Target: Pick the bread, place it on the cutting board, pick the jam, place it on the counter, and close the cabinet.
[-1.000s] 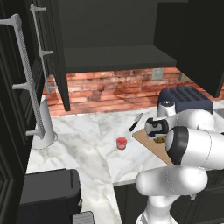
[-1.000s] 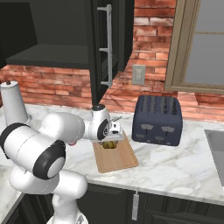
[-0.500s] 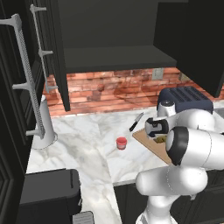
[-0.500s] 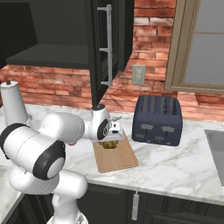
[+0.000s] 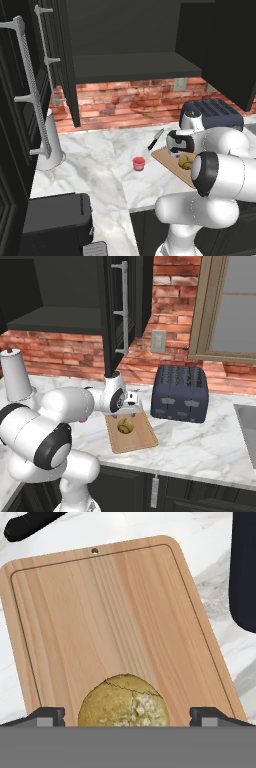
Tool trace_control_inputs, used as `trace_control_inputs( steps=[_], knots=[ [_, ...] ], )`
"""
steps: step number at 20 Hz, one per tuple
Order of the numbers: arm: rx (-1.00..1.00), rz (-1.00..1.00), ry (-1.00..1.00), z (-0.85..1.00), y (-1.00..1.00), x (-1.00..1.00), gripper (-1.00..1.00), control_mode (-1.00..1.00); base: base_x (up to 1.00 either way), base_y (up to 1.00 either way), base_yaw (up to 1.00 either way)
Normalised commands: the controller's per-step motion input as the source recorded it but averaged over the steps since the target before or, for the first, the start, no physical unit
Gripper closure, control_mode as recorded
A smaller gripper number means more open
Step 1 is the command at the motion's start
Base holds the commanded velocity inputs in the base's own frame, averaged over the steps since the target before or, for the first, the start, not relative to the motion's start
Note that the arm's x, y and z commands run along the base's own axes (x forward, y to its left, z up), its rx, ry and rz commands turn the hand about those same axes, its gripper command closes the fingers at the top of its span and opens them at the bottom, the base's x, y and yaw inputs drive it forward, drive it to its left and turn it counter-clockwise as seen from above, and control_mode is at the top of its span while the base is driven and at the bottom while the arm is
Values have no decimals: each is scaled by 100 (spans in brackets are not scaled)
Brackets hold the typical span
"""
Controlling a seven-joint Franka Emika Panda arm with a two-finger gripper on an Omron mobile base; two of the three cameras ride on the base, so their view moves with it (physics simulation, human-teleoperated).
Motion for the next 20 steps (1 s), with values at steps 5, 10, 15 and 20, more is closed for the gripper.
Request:
trace_control_inputs(
  steps=[5,10,15,20],
  knots=[
    [0,0,0,19,0,-4,-100,-100,0,0,0],
    [0,0,0,14,0,-5,-100,-100,0,0,0],
    [0,0,0,14,0,-13,-100,-100,0,0,0],
    [0,0,0,12,0,-13,-100,-100,0,0,0]
  ],
)
